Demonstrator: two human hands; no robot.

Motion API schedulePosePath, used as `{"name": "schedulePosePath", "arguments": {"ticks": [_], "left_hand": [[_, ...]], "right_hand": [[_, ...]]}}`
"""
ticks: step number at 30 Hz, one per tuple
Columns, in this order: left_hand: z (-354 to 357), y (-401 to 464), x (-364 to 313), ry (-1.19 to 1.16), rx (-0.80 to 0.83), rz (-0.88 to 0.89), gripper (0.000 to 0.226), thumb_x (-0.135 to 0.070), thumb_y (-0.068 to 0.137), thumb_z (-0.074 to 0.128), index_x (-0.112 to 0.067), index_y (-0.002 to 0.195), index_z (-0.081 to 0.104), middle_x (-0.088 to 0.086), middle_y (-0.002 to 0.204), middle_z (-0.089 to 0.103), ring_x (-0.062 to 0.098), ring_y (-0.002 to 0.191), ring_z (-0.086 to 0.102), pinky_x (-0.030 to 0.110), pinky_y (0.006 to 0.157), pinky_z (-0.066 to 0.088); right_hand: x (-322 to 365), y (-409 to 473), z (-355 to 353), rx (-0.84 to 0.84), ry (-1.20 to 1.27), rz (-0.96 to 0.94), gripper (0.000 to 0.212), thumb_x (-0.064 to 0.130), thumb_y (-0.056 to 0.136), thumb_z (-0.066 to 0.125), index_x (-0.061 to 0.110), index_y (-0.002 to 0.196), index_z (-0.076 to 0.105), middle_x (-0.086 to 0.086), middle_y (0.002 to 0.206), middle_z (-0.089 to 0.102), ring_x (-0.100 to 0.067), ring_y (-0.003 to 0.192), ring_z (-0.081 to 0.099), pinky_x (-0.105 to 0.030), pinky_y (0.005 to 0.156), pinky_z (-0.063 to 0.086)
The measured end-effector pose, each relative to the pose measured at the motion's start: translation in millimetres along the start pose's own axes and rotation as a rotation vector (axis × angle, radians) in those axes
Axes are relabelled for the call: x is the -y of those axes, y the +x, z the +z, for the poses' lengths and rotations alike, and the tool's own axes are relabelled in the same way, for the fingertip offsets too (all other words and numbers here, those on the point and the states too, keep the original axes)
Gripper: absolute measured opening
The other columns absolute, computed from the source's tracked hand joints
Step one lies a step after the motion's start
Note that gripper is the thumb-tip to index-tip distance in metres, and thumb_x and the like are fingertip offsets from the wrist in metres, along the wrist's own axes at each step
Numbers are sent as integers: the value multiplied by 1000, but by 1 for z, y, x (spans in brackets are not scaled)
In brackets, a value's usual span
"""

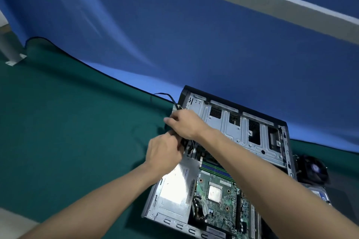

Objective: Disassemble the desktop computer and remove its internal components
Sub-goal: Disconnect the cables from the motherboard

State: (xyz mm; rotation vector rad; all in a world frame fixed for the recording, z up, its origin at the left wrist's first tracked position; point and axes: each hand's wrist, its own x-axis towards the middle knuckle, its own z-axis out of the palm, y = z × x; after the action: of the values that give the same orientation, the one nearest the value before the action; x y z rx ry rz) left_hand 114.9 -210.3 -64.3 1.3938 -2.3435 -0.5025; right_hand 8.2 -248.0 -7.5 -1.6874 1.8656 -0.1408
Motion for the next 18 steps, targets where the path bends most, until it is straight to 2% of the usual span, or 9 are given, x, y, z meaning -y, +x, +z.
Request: {"name": "schedulePosePath", "arguments": {"ticks": [3, 6, 9, 11, 13, 18], "left_hand": [[-2, 0, -1, -2, 5, -3, 13, -25, 84, 52, -16, 86, 62, 2, 89, 64, 30, 76, 60, 30, 58, 28], [-7, 0, -3, 90, 11, 43, 12, -27, 82, 56, -16, 82, 62, 0, 82, 63, 26, 73, 61, 30, 54, 30], [-10, -3, -6, 109, -43, 341, 13, -17, 66, 68, -14, 59, 58, -1, 60, 56, 20, 52, 57, 23, 40, 35], [-8, -3, -9, 108, -71, 492, 20, -19, 74, 57, -15, 55, 53, -2, 56, 52, 17, 48, 51, 23, 39, 36], [-4, -1, -13, 102, -62, 574, 26, -21, 81, 52, -15, 56, 53, -2, 57, 51, 17, 48, 49, 26, 39, 38], [8, 3, -39, 86, 62, 696, 21, -19, 74, 72, -15, 61, 56, -1, 61, 53, 17, 54, 52, 26, 43, 44]], "right_hand": [[2, -6, -9, 4, 12, -33, 42, 43, 95, 45, 8, 92, 69, -10, 92, 70, -26, 87, 63, -38, 82, 51], [-3, -19, -17, -97, 125, -23, 41, 34, 97, 43, 7, 79, 68, -7, 74, 70, -24, 75, 65, -40, 77, 53], [-20, -40, -21, -172, 228, 45, 39, 29, 96, 44, 13, 67, 65, 1, 61, 66, -17, 62, 62, -38, 72, 54], [-39, -56, -22, -187, 267, 97, 40, 29, 96, 45, 14, 63, 63, 1, 58, 65, -14, 54, 60, -35, 67, 53], [-59, -72, -19, -198, 303, 157, 40, 29, 96, 46, 12, 64, 63, -2, 58, 65, -14, 52, 59, -34, 62, 51], [-104, -108, 4, -192, 348, 280, 38, 28, 96, 49, 11, 64, 62, -1, 59, 64, -17, 55, 58, -33, 60, 51]]}}
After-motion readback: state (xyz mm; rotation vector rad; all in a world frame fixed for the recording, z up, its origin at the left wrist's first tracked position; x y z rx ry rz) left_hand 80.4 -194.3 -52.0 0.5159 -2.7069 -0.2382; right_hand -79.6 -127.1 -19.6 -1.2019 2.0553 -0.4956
